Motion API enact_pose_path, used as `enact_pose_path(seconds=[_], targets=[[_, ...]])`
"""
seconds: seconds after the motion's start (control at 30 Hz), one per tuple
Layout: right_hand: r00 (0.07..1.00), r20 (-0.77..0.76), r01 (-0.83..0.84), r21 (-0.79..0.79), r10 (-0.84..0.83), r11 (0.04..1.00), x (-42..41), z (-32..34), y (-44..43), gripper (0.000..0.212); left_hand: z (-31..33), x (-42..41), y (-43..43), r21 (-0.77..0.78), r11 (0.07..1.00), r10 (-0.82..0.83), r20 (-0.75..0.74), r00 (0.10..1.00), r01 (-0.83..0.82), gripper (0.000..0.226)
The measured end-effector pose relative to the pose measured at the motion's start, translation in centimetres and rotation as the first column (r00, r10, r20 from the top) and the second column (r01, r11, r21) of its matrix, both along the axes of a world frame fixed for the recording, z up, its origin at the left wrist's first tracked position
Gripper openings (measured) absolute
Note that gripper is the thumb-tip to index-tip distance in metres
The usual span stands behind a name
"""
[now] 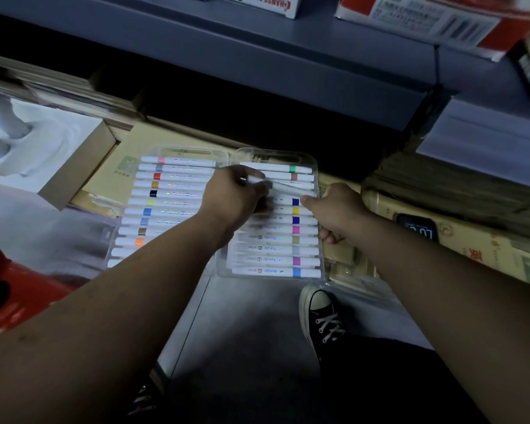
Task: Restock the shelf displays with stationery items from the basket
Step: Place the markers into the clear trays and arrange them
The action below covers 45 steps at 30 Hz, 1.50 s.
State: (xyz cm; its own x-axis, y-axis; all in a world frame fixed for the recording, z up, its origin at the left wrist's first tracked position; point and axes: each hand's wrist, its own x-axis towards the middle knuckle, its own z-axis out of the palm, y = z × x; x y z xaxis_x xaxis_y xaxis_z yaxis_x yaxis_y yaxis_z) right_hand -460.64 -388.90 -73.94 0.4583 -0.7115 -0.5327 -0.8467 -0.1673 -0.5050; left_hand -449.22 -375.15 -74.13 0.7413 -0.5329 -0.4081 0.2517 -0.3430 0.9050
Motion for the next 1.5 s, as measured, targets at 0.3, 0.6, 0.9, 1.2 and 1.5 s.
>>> enact_pose_path(seconds=[0.3,0.6,0.9,1.2,1.5], targets=[[1.0,-0.009,0.02,-0.007,-0.02,1.0,0.1,0.3,0.0,0.039,1.8,2.6,1.4,-0.108,0.994,-0.007,-0.003,1.0,0.006,0.011],[0.805,0.179,-0.508,-0.286,0.566,0.812,1.4,2.5,1.2,0.025,2.3,3.3,4.1,-0.069,0.974,-0.211,0.067,0.975,0.216,0.012],[0.857,0.476,0.033,0.333,-0.198,0.942,2.9,1.7,2.4,0.019,0.9,1.8,4.4,0.185,0.937,-0.341,0.302,0.89,0.296,0.022],[0.849,0.36,0.061,0.66,-0.387,0.749,2.4,1.5,2.7,0.011,-0.1,0.4,3.4,0.212,0.929,-0.369,0.552,0.748,0.302,0.023],[0.741,0.451,0.269,0.481,-0.498,0.835,0.5,-0.6,-1.7,0.009,-1.7,1.5,1.7,0.282,0.943,-0.33,0.714,0.618,0.177,0.022]])
